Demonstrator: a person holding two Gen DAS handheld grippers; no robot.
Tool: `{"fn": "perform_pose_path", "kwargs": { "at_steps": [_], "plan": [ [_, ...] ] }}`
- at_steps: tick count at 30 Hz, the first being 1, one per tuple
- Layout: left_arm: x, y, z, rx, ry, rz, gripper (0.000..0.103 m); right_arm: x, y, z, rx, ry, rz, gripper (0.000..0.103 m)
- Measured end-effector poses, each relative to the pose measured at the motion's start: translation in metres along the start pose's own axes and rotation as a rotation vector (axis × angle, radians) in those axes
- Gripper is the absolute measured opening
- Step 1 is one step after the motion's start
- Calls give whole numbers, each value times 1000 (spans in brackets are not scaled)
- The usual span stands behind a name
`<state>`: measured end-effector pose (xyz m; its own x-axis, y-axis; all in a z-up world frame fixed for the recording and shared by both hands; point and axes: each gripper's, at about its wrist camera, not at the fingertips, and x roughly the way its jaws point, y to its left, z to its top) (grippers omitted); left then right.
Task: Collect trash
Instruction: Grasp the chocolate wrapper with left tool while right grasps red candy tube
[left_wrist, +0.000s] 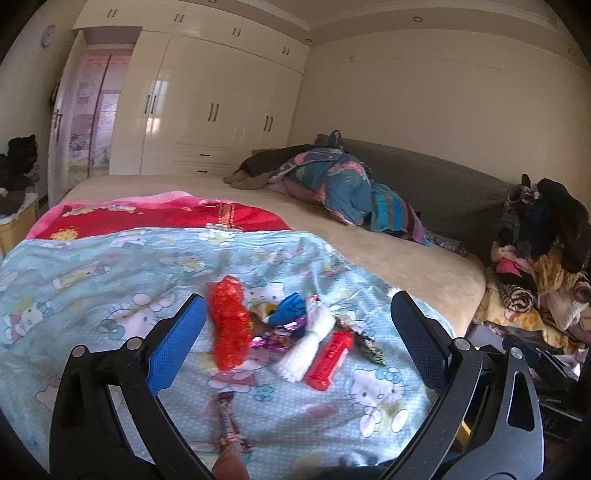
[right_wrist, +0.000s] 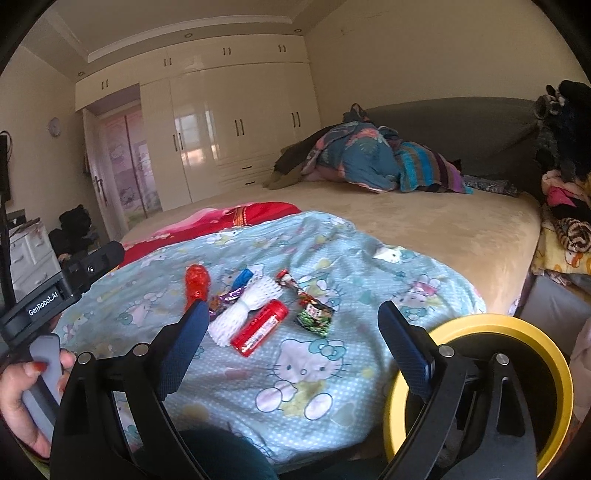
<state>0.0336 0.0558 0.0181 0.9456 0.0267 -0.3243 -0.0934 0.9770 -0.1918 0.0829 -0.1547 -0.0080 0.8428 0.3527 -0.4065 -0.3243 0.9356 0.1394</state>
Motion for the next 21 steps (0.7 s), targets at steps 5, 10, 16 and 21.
{"fn": "perform_pose_path", "kwargs": {
  "at_steps": [5,10,16,21],
  "plan": [
    [-2,14,-2,-10,11,29,92,17,7,2,-5,26,16,90],
    [-4,27,-4,-9,23,58,92,36,15,1,-22,57,32,90],
    [0,44,-9,-19,64,84,92,61,24,-1,-48,99,44,90],
    [8,60,-23,-42,136,108,92,86,29,-5,-71,145,52,90]
  ]
}}
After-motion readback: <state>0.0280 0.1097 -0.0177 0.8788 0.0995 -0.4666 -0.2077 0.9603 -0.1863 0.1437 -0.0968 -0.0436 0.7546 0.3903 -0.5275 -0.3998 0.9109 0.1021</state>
